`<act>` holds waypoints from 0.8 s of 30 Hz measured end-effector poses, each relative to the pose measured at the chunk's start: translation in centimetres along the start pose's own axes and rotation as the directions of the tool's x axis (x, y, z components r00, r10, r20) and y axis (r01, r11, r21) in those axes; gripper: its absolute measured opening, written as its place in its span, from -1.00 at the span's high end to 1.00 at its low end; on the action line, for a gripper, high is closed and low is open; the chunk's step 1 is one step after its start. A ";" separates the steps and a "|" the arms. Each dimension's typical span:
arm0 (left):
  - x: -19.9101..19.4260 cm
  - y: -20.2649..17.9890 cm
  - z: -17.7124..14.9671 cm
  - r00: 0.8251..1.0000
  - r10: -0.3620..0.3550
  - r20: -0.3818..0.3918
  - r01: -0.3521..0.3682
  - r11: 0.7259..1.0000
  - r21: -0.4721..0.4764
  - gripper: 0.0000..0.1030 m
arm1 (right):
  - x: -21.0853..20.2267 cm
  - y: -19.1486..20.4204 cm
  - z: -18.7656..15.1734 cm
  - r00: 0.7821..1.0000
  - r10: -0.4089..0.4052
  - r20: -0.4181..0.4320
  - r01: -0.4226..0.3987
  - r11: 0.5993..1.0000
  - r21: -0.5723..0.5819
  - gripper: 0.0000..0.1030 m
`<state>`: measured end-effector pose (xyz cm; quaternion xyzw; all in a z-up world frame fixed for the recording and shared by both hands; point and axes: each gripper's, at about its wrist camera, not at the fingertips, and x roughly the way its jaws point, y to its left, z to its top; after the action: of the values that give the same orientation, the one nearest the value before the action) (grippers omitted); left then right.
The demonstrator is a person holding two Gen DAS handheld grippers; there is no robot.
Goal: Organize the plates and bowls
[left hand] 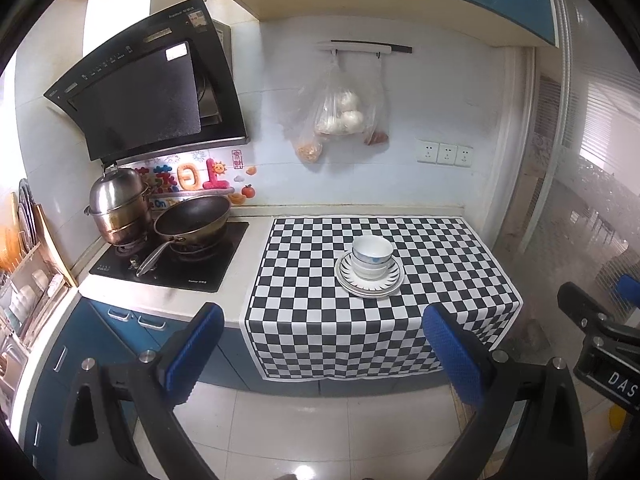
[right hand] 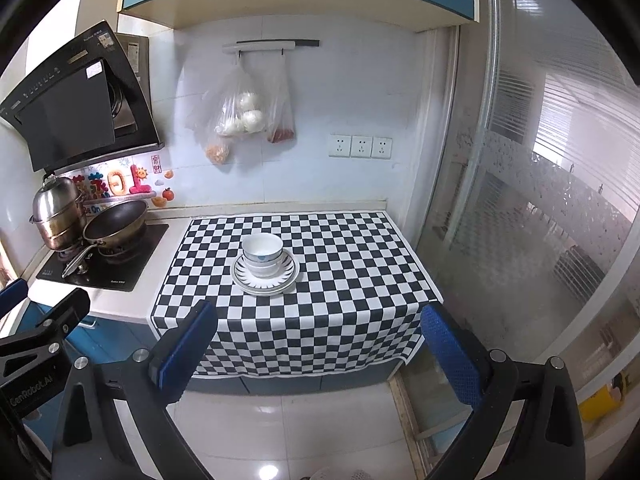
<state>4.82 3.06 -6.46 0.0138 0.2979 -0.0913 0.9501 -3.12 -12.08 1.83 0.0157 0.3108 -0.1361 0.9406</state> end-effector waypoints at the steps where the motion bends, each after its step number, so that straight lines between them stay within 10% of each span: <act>1: 0.0 0.0 0.1 1.000 0.004 0.004 -0.004 1.000 -0.001 -0.98 | 0.1 0.0 0.1 1.000 0.003 0.002 -0.003 1.000 0.002 -1.00; 24: -0.7 -0.3 1.2 0.999 0.019 0.041 -0.020 1.000 0.018 -0.98 | 0.7 0.6 0.6 1.000 0.007 0.009 -0.007 1.000 0.014 -1.00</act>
<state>4.94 2.82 -5.07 0.0235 0.2774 -0.0849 0.9567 -2.12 -11.77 1.90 0.0229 0.3056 -0.1352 0.9422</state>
